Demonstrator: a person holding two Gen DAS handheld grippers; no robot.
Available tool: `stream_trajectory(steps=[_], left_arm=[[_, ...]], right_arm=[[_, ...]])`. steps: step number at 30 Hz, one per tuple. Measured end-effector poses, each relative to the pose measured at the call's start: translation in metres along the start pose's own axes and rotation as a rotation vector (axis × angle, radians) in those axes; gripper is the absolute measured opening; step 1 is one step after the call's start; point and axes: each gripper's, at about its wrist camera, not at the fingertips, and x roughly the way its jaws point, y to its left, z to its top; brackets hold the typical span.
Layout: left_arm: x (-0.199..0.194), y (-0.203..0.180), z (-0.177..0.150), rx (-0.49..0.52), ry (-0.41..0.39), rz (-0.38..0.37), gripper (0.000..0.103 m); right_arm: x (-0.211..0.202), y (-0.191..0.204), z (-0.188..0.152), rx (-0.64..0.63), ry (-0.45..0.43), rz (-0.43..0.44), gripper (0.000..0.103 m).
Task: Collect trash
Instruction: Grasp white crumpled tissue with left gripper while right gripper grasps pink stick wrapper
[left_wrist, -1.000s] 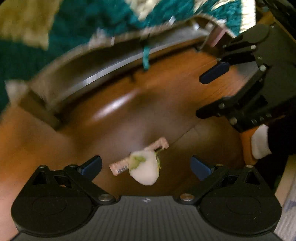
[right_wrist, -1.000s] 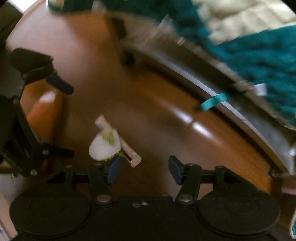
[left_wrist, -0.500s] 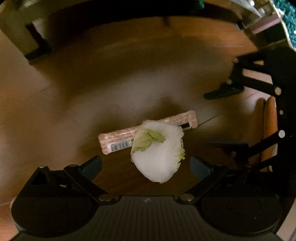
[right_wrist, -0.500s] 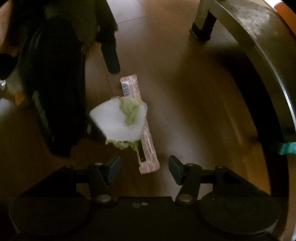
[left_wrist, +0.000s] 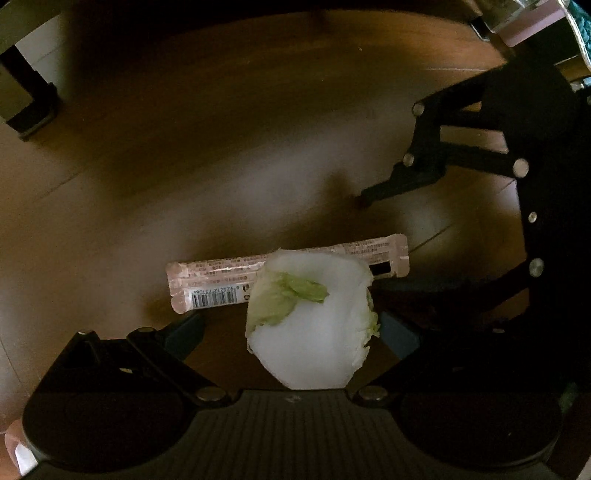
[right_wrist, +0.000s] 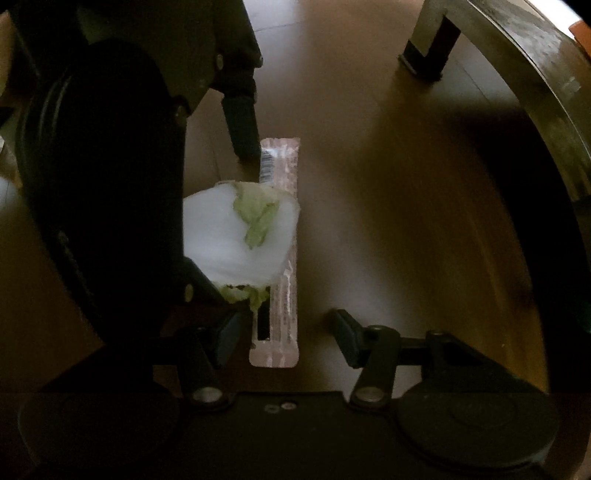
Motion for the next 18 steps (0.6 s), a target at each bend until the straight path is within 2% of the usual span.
stream_trajectory(steps=[4,5,6,7,10,14,15,18], left_arm=[[-0.001,-0.003,-0.007,0.005,-0.019,0.016,0.096],[-0.003,-0.003,-0.007,0.002,-0.026,0.015,0.093],[-0.004,-0.003,-0.007,0.000,-0.032,0.013,0.090],[-0.006,-0.003,-0.012,0.002,-0.036,0.011,0.088],[-0.014,-0.006,-0.010,-0.003,-0.056,0.012,0.074],[-0.018,-0.004,-0.009,-0.037,-0.066,-0.019,0.040],[-0.019,-0.002,-0.009,-0.052,-0.065,-0.018,0.024],[-0.019,0.006,-0.009,-0.097,-0.053,-0.051,0.021]], right_arm=[[0.000,0.008,-0.003,0.021,-0.019,-0.021,0.045],[-0.001,0.009,-0.003,0.026,-0.020,-0.020,0.039],[-0.002,0.010,-0.002,0.031,-0.026,-0.023,0.023],[-0.005,0.009,-0.003,0.035,-0.033,-0.033,0.022],[-0.009,0.010,-0.003,0.045,-0.022,-0.053,0.020],[-0.012,0.014,-0.008,0.045,-0.004,-0.091,0.018],[-0.012,0.015,-0.009,0.048,0.002,-0.099,0.018],[-0.017,0.015,-0.016,0.083,0.026,-0.113,0.017]])
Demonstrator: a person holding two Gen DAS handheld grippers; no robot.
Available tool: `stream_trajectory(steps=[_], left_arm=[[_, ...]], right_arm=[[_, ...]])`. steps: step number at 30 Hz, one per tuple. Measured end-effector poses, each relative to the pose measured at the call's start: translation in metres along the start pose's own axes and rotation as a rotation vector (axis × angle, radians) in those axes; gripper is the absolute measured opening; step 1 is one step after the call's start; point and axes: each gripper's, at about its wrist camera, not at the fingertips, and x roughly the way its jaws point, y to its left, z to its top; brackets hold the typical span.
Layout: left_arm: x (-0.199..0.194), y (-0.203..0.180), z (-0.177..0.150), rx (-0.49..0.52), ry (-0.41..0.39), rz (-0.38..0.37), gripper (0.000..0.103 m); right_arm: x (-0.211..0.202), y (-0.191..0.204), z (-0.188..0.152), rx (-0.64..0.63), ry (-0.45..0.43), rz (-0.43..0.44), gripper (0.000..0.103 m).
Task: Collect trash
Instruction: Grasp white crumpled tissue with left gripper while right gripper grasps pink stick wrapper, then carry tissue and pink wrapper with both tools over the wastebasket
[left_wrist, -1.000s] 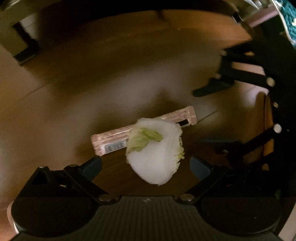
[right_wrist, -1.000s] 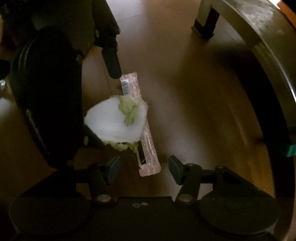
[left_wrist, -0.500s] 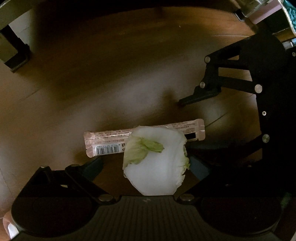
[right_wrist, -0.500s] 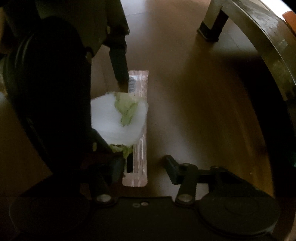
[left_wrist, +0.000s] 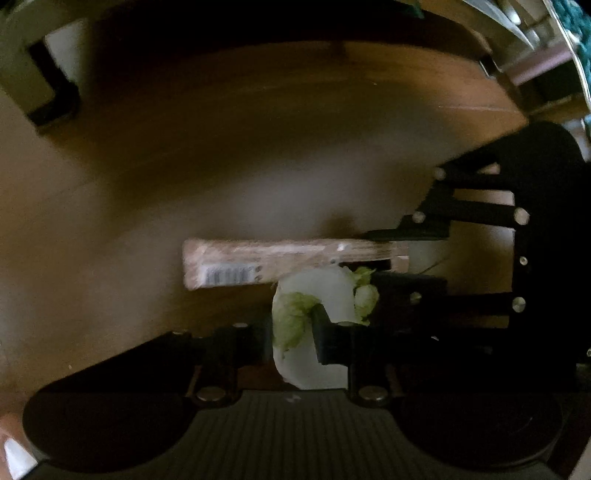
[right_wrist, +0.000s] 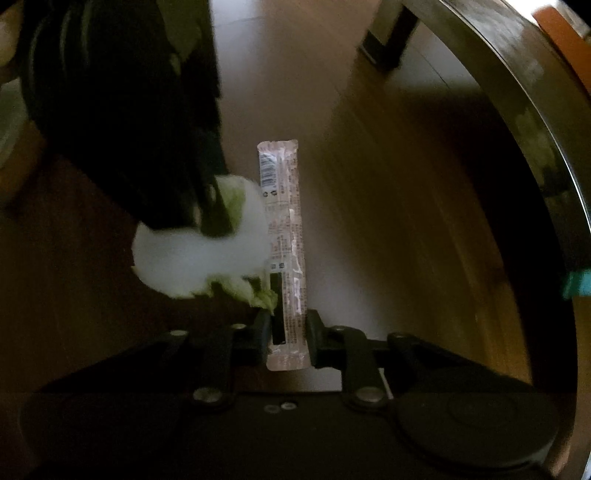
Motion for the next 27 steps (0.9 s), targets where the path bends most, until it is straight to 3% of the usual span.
stream_trajectory(steps=[9,15,21,27], left_arm=[[-0.008,0.007,-0.002,-0.033,0.002,-0.041,0.010],[-0.017,-0.004,0.008,-0.005,0.000,-0.029,0.007],[-0.061,-0.016,0.015,0.038,-0.040,-0.010,0.007],[-0.142,-0.036,0.015,0.091,-0.117,-0.007,0.007]], right_arm=[[-0.029,-0.005,-0.026,0.090,0.070,-0.045,0.016],[-0.078,-0.013,-0.045,0.205,0.099,-0.074,0.014],[-0.159,-0.029,-0.038,0.280,0.024,-0.101,0.014],[-0.261,-0.032,-0.023,0.375,-0.102,-0.196,0.014]])
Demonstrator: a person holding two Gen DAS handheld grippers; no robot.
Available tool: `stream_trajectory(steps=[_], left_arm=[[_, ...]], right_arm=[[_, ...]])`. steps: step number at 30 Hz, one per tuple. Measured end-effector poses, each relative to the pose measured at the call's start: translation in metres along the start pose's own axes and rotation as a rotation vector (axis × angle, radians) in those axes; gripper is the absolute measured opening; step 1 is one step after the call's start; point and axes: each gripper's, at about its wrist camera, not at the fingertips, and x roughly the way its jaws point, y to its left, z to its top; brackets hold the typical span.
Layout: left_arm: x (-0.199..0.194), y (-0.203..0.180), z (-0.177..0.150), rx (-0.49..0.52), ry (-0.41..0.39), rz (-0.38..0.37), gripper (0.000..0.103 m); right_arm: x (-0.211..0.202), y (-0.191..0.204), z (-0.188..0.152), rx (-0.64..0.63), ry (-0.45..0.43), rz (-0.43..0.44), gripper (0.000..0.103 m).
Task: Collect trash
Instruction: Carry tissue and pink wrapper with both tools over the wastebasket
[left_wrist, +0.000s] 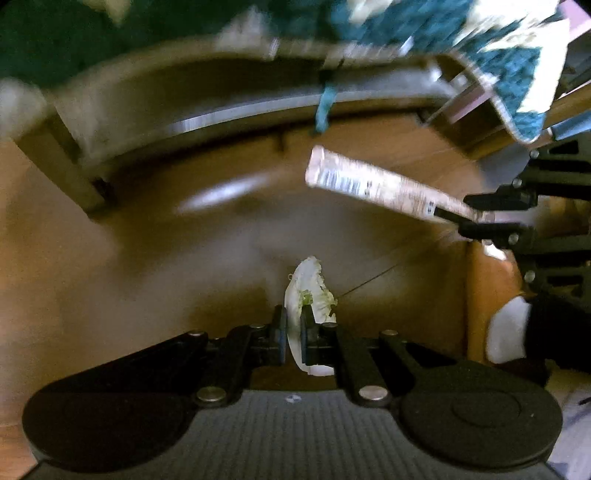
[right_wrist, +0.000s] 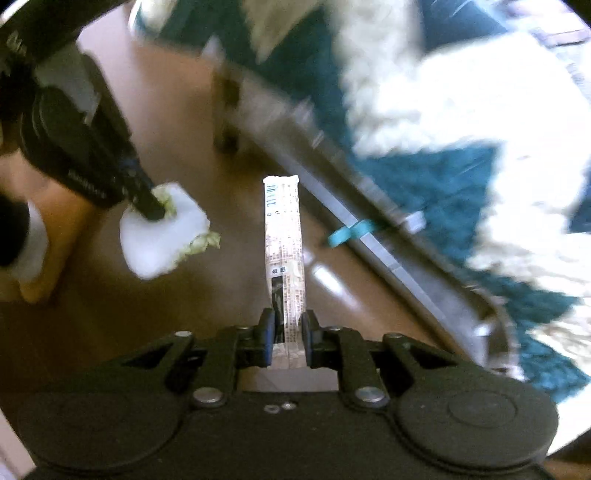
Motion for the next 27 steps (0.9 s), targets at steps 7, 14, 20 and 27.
stream_trajectory(steps=[7,14,20,27], left_arm=[[-0.108,-0.033,0.020,-0.041,-0.210,0.039,0.007],[-0.218,-0.082,0.030,-0.076,-0.468,0.037,0.007],[-0.289,-0.143,0.032,-0.051,-0.626,0.013,0.007],[-0.361,-0.228,0.048,0.049,-0.795,0.001,0.007]], right_arm=[[-0.100,-0.021,0.006,0.122,-0.156,-0.112,0.014],[-0.214,-0.030,-0.004,0.214,-0.355,-0.236,0.013],[-0.299,-0.046,-0.027,0.277,-0.486,-0.345,0.013],[-0.391,-0.077,-0.068,0.332,-0.591,-0.495,0.013]])
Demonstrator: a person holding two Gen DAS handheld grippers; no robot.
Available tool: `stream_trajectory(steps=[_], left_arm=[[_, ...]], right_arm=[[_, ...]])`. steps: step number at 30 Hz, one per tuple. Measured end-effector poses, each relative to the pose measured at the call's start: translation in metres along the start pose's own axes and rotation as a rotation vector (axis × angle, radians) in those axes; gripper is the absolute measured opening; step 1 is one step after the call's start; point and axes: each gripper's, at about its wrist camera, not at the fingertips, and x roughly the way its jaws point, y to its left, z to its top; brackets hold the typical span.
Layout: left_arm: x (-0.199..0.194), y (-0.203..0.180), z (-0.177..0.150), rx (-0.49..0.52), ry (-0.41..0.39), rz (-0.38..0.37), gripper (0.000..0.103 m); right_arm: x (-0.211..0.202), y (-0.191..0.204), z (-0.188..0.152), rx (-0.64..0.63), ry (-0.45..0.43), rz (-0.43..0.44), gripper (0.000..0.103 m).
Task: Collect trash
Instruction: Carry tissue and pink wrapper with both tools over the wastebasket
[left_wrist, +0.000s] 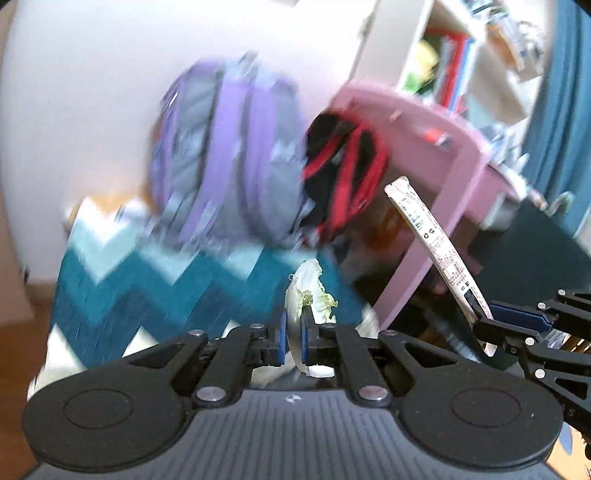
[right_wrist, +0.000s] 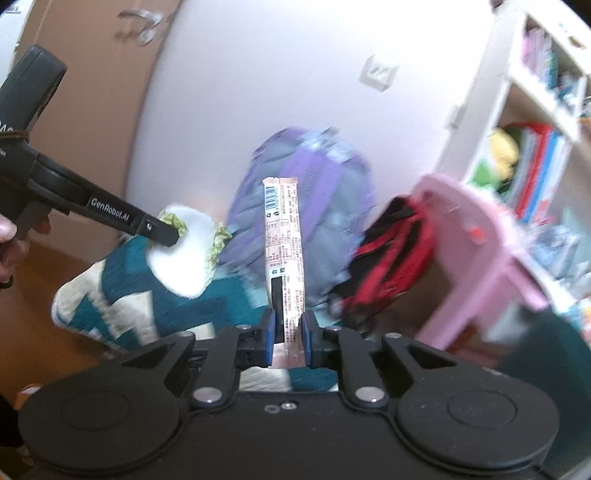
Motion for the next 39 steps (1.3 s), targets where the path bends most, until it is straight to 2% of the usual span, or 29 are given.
stream_trajectory(steps=[6,13,20,23,27,29,39], left_arm=[[-0.012,-0.087,0.060,0.104,-0.105,-0.060,0.007],[-0.010,-0.200,0.106,0.208,-0.162,-0.175,0.007],[0.011,-0.292,0.123,0.281,-0.146,-0.273,0.007],[0.021,-0.322,0.126,0.295,-0.138,-0.309,0.007],[0.039,-0.359,0.130,0.330,-0.115,-0.341,0.007],[0.052,-0.374,0.131,0.326,-0.078,-0.364,0.007],[0.113,-0.419,0.116,0.359,0.048,-0.342,0.007]], right_arm=[[-0.047,-0.067,0.018,-0.013,-0.036,-0.131,0.013],[-0.091,-0.153,0.021,0.089,0.038,-0.263,0.013],[-0.109,-0.216,-0.005,0.153,0.128,-0.374,0.013],[-0.105,-0.234,-0.015,0.121,0.180,-0.405,0.013],[-0.091,-0.254,-0.026,0.100,0.262,-0.409,0.013],[-0.081,-0.262,-0.031,0.072,0.300,-0.404,0.013],[-0.043,-0.285,-0.062,0.038,0.449,-0.383,0.013]])
